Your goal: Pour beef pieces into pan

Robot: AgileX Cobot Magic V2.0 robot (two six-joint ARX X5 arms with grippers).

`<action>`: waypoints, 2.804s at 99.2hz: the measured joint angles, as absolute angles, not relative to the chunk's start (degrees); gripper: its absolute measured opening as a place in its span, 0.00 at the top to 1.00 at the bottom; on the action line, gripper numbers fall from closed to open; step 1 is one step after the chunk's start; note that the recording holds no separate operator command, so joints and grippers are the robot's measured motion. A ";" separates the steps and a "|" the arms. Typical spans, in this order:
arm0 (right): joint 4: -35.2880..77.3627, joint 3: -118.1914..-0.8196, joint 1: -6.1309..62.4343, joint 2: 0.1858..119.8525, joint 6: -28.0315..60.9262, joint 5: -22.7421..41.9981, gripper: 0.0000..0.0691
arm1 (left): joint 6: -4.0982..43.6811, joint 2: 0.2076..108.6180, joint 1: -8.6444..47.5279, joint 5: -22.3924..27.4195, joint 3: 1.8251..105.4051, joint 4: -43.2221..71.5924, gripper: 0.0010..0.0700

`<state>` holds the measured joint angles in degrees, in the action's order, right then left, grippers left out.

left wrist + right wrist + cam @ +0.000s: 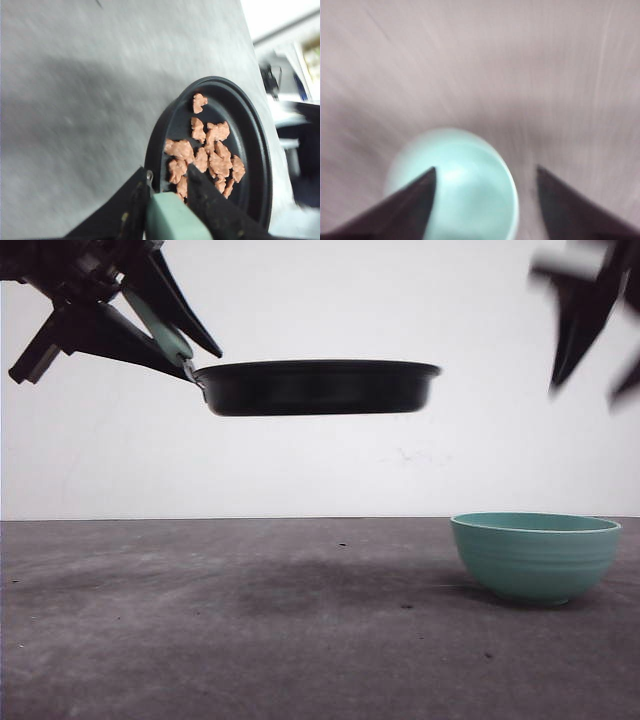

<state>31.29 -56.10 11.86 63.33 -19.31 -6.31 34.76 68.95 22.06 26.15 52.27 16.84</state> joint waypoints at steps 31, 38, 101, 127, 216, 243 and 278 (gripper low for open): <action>34.28 -56.25 17.85 38.94 -19.31 -7.16 0.98 | 32.84 79.55 18.11 24.38 52.51 15.00 0.86; 37.21 -56.25 18.26 35.97 -19.31 -6.48 0.98 | 31.81 82.28 18.13 24.38 52.51 15.25 0.86; 53.63 -56.25 18.33 27.35 -19.27 -3.95 0.98 | 28.75 90.00 18.28 25.36 52.82 18.52 0.57; 53.63 -56.25 18.35 27.35 -17.74 -4.38 0.98 | 28.71 84.01 18.24 22.85 52.82 19.16 0.08; 32.91 -47.94 18.37 26.63 3.25 8.60 0.98 | 11.03 21.34 19.73 -4.58 53.15 42.68 0.98; 28.99 -47.83 18.39 26.59 2.15 3.03 0.98 | 10.26 22.06 19.73 -4.58 53.15 44.51 0.98; 28.97 -47.83 18.37 26.61 1.65 3.03 0.98 | 10.26 22.06 19.73 -4.54 53.15 45.47 0.98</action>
